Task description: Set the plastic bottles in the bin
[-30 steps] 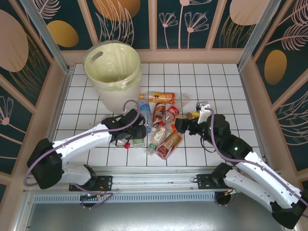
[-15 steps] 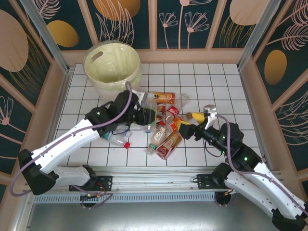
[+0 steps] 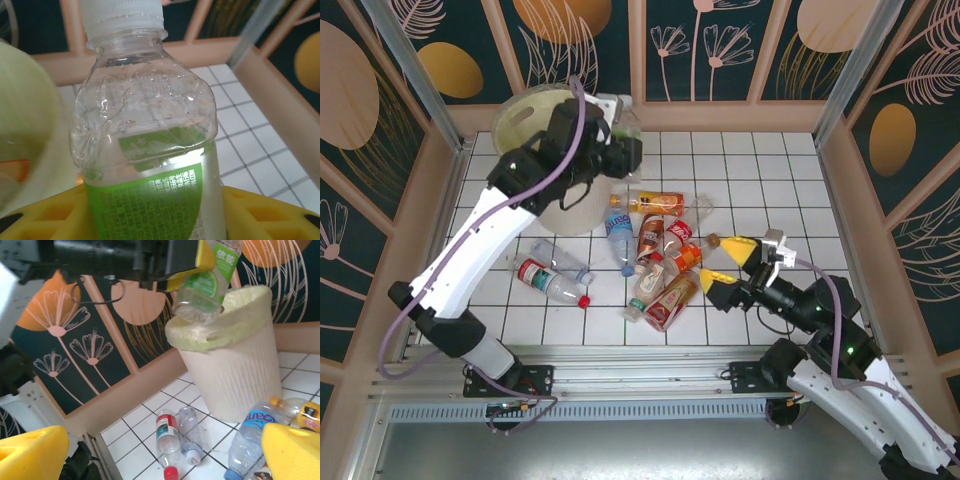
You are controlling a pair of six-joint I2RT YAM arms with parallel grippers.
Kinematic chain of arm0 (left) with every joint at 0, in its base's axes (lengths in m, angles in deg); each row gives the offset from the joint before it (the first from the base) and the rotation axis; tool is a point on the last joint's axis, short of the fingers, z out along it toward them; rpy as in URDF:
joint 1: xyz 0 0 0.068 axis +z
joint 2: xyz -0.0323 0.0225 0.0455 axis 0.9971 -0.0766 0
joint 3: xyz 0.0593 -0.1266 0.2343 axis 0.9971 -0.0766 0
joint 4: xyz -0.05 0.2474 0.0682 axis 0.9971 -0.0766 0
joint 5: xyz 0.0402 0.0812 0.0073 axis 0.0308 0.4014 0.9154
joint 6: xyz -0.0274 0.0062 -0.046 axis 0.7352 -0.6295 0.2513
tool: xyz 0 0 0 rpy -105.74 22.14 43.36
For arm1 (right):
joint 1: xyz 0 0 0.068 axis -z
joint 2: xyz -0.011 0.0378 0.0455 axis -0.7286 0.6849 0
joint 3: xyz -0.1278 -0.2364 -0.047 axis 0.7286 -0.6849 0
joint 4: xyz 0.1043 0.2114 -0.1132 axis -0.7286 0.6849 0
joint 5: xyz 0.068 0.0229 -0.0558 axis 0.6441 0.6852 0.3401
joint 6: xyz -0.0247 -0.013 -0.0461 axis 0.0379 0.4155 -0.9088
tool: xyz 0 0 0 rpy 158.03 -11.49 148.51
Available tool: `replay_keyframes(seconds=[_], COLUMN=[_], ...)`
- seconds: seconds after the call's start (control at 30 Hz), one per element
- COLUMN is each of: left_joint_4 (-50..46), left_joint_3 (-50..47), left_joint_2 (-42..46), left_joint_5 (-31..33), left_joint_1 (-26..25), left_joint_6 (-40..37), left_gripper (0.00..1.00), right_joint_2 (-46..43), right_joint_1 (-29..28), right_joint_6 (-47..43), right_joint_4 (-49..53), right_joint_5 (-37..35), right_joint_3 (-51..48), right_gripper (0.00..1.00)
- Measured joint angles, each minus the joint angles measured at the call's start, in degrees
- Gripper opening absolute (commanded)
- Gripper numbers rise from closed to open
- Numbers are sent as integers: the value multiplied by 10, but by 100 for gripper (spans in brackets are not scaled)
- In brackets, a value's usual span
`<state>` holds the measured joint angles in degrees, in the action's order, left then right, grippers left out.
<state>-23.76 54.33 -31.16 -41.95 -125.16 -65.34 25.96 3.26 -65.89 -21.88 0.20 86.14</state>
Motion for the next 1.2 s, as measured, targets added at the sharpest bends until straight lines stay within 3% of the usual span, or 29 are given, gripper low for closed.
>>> replay_keyframes(seconds=[0.13, 0.37, 0.67, 1.0, 1.2], left_joint_4=[-33, -44, -34, -28, -19], left_joint_3=[82, 106, 106, 90, 30], left_joint_2=[-33, -47, -125, -208, -211], left_joint_5=[38, 76, 59, 21, -6], left_joint_1=[34, 104, 202, 213, 213], left_joint_6=[-27, -64, -93, -103, -103], left_gripper=[54, 54, 54, 55, 68], right_joint_2=[-11, -11, -12, -26, -34], right_joint_1=[0, 0, 0, 0, 0], right_joint_6=[-6, -7, -6, -3, 12], right_joint_4=[-4, -3, 28, 52, 83], right_joint_5=[-1, -20, -39, -67, -136], right_joint_3=[-7, -7, -3, -2, 5], right_gripper=[99, 99, 98, 98, 99])
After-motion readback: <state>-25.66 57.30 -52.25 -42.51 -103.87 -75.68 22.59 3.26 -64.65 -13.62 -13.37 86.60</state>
